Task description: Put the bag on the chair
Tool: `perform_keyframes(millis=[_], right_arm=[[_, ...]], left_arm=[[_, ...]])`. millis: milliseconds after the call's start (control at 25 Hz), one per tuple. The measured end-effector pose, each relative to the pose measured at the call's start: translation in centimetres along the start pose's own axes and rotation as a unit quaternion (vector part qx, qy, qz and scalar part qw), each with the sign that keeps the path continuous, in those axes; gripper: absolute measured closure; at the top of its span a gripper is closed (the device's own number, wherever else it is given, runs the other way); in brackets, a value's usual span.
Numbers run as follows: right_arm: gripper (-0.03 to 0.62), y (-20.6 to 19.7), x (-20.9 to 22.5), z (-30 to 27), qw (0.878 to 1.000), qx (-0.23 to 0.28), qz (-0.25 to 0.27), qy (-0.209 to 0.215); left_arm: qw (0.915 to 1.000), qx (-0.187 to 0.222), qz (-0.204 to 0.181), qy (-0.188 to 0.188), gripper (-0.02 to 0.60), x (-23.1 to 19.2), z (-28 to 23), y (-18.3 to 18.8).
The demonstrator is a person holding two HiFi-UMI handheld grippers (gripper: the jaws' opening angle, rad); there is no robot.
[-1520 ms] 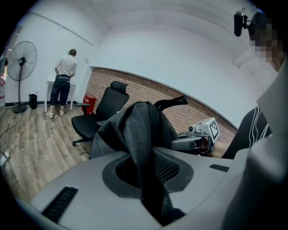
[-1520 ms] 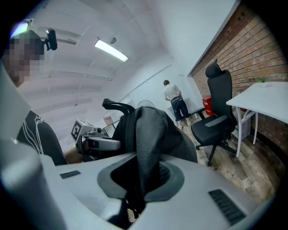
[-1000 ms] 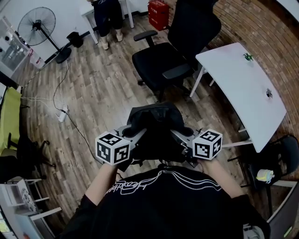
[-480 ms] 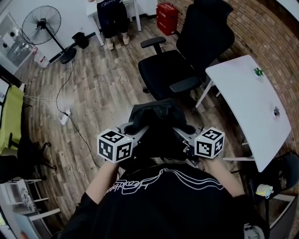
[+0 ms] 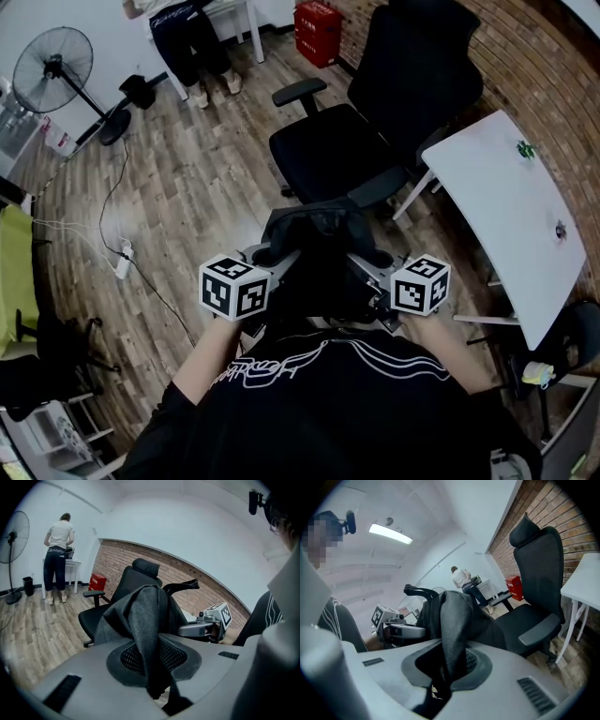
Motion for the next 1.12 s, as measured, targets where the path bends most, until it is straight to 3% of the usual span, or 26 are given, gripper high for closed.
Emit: perform_keyframes(millis=[280,520,840,1120], right_arm=[[0.559,3.1,2.6,-8.8,0.998,0.020,-0.022,-0.055],[0.559,5.6,5.8,-15.6,0.994,0.048,-0.030,-0.095],[0.559,8.9,10.3,-19.4,0.986,0.089,-0.024,-0.138],[0.559,12.0,14.4,-20.7,0.984,0.096,-0.022,-0.151]], left_arm=[[0.9983,-0.038,-0.002,-0.044,0.497,-9.1,-3.1,5.5],[0.9945,-0.057,-0.030,-0.083,0.497,-16.0,-6.7,10.0],[0.9869,-0.068,-0.073,-0.127,0.497,-19.9,-11.9,14.0],[0.9841,-0.070,-0.086,-0.139,0.499,-21.5,-16.7,16.5]])
Point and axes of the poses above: the fingertips, and each gripper's own axes: z backward along the fingers, x to its right, y out of its top, the point moved 2 cm from there along z, backward along the fingers, and after that the axes turned 15 degrees about x, right-handed, at the moved point
